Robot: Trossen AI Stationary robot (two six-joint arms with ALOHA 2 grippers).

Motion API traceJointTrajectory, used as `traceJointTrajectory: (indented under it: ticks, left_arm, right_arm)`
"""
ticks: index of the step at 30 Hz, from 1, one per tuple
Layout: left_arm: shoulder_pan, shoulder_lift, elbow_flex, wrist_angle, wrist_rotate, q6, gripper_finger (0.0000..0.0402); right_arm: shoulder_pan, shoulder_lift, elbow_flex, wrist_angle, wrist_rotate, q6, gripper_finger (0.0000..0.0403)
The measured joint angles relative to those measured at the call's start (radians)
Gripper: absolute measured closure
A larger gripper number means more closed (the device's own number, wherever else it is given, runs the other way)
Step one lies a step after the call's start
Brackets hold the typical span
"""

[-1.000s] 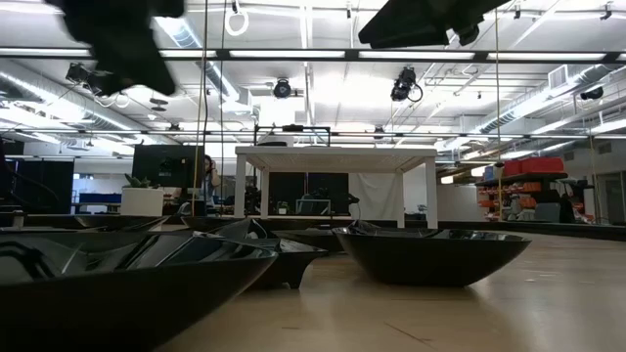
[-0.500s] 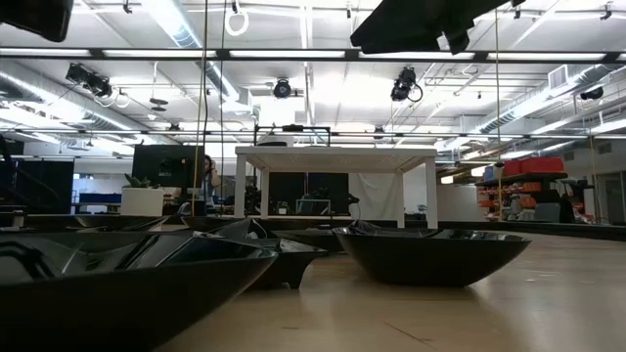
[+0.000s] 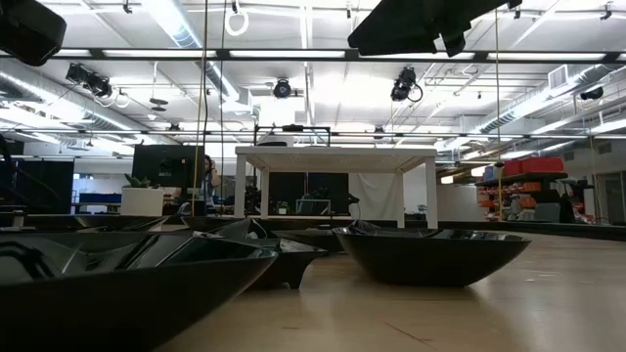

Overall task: Pick & Place Mini shaped plates
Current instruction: Stack the black leaf-shaped plate on top of the other black leaf-shaped plate on the shelf

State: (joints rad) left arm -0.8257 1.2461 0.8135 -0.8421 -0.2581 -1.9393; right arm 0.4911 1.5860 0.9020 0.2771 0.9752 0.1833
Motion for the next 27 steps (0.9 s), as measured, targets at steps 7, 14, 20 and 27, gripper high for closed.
traceJointTrajectory:
  ticks: [7, 14, 20, 27]
  left_arm:
    - [0.000, 0.018, -0.004, -0.037, 0.121, -0.056, 0.0207]
    - [-0.018, 0.051, -0.004, -0.076, 0.270, 0.195, 0.0226]
    - [-0.040, 0.099, -0.004, -0.076, 0.249, 0.481, 0.0229]
    - [-0.042, 0.157, -0.004, -0.076, 0.189, 0.662, 0.0230]
  right_arm:
    - [0.000, 0.000, 0.000, 0.000, 0.000, 0.000, 0.0263]
    - [0.000, 0.000, 0.000, 0.000, 0.000, 0.000, 0.0263]
    - [0.000, 0.000, 0.000, 0.003, 0.000, 0.002, 0.0263]
    - [0.000, 0.000, 0.000, 0.006, 0.000, 0.011, 0.0263]
